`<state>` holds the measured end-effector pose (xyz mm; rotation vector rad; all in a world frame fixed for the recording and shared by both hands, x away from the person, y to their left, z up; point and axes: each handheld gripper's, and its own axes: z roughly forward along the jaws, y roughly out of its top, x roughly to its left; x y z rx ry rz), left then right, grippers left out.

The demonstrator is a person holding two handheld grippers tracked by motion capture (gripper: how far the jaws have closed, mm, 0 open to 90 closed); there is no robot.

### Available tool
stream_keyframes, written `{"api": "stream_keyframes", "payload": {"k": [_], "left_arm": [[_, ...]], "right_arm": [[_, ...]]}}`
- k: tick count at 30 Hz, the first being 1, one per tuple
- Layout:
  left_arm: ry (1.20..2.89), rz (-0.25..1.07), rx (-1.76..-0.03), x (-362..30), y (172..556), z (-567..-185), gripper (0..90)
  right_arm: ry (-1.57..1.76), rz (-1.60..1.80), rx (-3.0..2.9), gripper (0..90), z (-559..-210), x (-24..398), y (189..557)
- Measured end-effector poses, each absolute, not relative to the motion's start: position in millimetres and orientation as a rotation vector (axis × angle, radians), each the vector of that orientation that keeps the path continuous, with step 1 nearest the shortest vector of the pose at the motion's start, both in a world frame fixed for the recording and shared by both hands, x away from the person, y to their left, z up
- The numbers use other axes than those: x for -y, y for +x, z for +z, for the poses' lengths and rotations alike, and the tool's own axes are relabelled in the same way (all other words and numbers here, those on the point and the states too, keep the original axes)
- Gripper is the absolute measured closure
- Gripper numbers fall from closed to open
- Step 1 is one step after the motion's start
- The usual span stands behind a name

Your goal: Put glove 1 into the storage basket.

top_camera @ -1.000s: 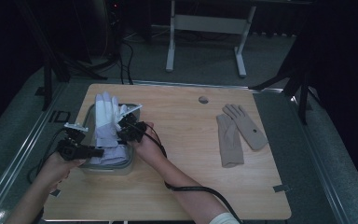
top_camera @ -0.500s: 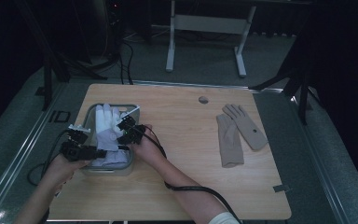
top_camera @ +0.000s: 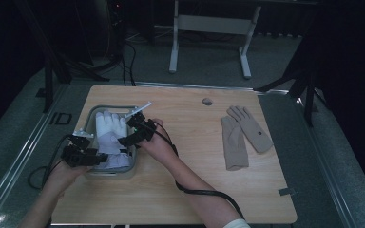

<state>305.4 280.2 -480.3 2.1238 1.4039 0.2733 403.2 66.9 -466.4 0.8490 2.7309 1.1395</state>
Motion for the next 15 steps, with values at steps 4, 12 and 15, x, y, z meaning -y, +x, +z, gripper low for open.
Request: {"api": "stream_keyframes", "payload": {"k": [4, 12, 15], "left_arm": [[2.05, 0.326, -1.401, -282, 300, -471, 38.7], [1.978, 0.365, -1.287, -257, 288, -455, 36.0], [1.968, 0.364, -1.257, -247, 287, -453, 30.4]], "right_arm": [[0.829, 1.153, -2.701, 13.8, -461, -54, 401], [0.805, 1.215, -2.637, 14.1, -455, -26, 397], [0.805, 1.219, -2.627, 14.1, -454, -19, 396]]}}
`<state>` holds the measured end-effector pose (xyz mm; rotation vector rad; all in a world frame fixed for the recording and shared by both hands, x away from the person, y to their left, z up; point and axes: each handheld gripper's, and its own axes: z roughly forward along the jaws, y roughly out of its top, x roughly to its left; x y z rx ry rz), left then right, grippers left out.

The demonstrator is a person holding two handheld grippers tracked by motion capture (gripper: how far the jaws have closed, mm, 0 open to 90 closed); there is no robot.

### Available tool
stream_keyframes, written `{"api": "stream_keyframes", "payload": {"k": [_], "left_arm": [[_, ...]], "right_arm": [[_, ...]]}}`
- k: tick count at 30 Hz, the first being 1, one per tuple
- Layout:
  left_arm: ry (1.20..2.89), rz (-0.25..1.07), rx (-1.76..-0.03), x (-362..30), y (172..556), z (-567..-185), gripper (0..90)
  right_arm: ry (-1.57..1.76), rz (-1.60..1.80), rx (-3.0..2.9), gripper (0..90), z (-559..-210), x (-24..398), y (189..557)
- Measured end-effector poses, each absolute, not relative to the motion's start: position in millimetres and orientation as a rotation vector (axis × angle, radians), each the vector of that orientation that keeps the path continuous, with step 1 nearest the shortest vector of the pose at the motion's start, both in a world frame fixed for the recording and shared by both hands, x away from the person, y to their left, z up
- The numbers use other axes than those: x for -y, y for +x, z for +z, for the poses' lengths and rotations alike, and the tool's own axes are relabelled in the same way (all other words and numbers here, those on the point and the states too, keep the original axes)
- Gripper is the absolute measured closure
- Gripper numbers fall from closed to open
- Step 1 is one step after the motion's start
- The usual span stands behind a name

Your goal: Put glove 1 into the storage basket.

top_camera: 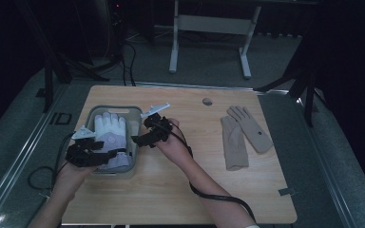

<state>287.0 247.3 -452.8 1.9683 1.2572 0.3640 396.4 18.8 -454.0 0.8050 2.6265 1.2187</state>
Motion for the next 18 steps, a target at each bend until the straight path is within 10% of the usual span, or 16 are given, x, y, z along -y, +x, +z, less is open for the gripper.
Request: {"api": "stream_keyframes", "payload": {"k": [5, 18], "left_arm": [[1.952, 0.39, -1.163, -218, 283, -449, 14.6], [1.909, 0.443, -0.992, -167, 268, -450, 14.2]], "right_arm": [[0.765, 1.222, -2.627, 14.1, -454, -1, 391], [0.768, 1.21, -2.617, 14.0, -455, 39, 378]]}}
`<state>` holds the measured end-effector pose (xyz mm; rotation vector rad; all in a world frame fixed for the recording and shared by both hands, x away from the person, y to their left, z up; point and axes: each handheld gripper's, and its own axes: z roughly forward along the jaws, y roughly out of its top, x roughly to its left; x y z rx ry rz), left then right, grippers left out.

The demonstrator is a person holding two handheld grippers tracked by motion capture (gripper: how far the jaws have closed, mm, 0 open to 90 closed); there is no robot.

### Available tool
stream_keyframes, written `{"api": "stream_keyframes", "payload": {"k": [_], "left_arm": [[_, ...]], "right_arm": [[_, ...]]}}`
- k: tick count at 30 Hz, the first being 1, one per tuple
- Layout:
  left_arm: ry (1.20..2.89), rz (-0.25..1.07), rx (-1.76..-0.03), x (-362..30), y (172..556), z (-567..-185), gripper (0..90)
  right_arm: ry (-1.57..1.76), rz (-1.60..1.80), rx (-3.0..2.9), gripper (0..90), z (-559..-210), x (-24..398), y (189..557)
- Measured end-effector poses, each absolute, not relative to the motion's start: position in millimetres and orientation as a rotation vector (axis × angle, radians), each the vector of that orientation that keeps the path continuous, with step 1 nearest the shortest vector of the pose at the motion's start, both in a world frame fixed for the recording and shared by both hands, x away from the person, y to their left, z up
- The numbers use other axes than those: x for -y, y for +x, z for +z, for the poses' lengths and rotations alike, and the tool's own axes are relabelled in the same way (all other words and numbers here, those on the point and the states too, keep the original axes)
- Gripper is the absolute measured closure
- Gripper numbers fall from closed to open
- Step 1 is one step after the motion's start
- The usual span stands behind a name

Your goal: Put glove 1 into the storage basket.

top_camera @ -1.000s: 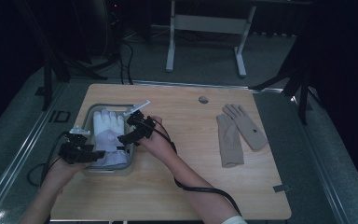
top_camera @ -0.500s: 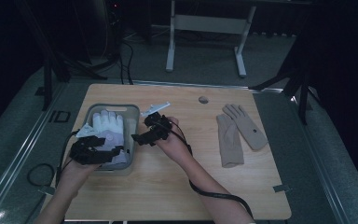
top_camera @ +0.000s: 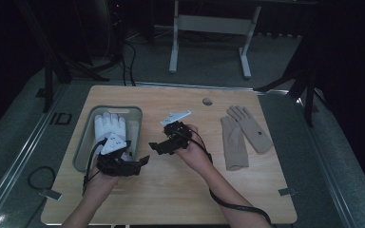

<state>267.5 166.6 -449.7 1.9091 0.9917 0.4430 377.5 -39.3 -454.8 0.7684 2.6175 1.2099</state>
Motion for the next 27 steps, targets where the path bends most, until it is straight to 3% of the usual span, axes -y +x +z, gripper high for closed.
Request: {"api": "stream_keyframes", "payload": {"k": [16, 27], "left_arm": [[1.972, 0.373, -0.831, -116, 259, -479, 14.2], [1.948, 0.324, -0.791, -103, 259, -501, 14.2]], "right_arm": [[0.749, 1.198, -2.551, 14.0, -463, 102, 370], [0.803, 1.216, -2.493, 14.2, -480, 146, 370]]}}
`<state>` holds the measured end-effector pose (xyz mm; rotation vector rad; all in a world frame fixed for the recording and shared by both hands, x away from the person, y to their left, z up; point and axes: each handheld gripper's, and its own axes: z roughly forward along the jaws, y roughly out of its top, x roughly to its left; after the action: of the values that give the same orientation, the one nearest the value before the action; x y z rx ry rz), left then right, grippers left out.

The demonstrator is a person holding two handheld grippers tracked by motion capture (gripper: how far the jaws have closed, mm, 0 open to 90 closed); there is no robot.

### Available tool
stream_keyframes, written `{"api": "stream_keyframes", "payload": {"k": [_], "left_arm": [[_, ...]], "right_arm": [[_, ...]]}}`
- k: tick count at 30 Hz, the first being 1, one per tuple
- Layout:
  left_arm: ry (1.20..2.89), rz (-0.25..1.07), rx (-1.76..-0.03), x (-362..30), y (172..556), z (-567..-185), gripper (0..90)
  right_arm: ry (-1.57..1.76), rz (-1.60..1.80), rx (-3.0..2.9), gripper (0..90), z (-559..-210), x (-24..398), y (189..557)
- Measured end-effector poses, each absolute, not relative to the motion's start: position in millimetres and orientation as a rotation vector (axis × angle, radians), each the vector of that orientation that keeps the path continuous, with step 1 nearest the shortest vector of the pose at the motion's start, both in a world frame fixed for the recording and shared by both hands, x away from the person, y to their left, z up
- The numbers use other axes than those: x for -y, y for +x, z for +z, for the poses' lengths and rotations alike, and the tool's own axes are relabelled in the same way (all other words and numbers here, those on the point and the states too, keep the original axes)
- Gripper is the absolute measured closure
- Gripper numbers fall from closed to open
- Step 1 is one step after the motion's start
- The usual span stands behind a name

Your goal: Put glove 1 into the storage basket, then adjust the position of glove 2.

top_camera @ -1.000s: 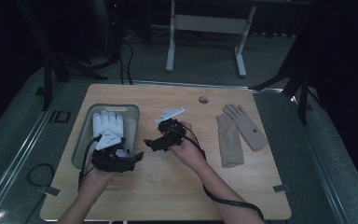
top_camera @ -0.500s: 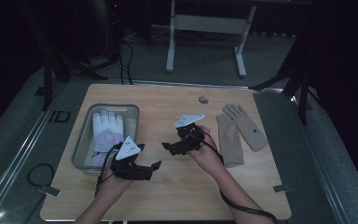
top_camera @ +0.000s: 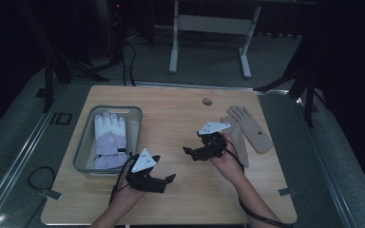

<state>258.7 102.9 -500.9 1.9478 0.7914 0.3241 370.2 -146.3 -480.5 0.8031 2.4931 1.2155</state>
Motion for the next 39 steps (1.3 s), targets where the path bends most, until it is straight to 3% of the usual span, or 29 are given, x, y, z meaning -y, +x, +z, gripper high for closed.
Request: {"api": "stream_keyframes", "payload": {"k": [21, 30, 32, 33, 34, 35, 39], "left_arm": [[1.948, 0.3, -0.763, -94, 256, -550, 14.2], [1.977, 0.311, -0.74, -92, 253, -553, 14.1], [1.971, 0.316, -0.741, -92, 252, -554, 14.2], [1.965, 0.314, -0.742, -93, 252, -553, 14.2], [1.965, 0.314, -0.742, -93, 252, -553, 14.1], [1.956, 0.318, -0.747, -94, 252, -552, 14.1], [1.951, 0.314, -0.752, -95, 252, -552, 14.1]], "right_arm": [[0.944, 1.312, -2.305, 13.9, -514, 243, 357], [1.012, 1.331, -2.33, 11.1, -520, 258, 360], [1.02, 1.319, -2.317, 12.7, -519, 259, 362], [1.01, 1.308, -2.284, 20.9, -518, 263, 364], [1.01, 1.308, -2.284, 20.9, -518, 263, 364], [1.014, 1.257, -2.249, 29.1, -517, 268, 369], [1.022, 1.186, -2.237, 38.9, -518, 279, 381]]}}
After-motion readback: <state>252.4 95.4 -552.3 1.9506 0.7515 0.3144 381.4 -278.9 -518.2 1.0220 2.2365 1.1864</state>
